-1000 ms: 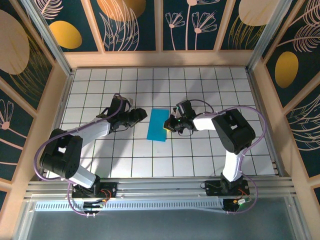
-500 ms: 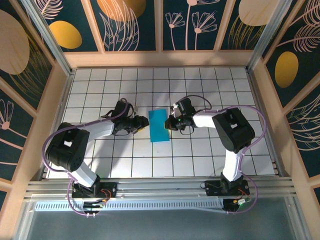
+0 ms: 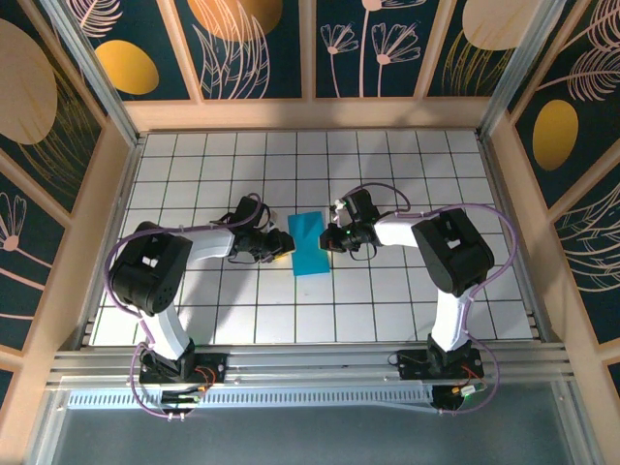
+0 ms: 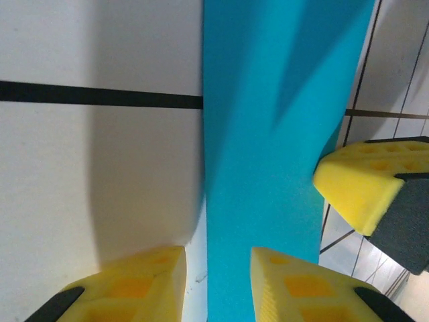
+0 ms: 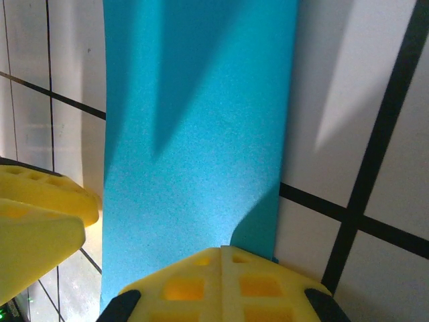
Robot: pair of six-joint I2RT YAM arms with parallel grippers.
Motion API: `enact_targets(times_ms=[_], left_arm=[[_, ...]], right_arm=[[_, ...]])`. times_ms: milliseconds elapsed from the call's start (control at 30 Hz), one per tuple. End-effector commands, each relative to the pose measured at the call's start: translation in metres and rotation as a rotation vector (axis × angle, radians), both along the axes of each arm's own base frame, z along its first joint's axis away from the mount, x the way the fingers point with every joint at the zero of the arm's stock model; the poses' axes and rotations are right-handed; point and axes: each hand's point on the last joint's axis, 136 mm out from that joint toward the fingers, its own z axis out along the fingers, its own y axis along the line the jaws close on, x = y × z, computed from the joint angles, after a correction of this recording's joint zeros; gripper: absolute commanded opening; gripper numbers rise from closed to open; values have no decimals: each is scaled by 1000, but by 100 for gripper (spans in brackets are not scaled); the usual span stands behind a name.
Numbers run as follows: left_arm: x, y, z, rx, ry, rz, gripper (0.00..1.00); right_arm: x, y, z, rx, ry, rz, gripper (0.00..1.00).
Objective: Fold a paper plane with a square sheet of paper (fold left side to right side)
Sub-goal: Third fold the triangle at the center of the table.
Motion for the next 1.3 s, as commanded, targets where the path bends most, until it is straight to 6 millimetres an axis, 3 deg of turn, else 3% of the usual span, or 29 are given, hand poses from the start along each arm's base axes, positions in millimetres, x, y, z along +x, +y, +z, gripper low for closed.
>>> enact_targets(times_ms=[0, 767, 1267], left_arm=[[3, -7, 0, -7, -13, -28, 31], [6, -14, 0, -24, -24, -28, 25], [8, -11, 5, -10, -30, -6, 7]], right_arm=[[-8, -18, -24, -97, 54, -24, 0], [-10, -17, -23, -95, 55, -22, 0], [-5, -15, -17, -89, 34, -26, 0]])
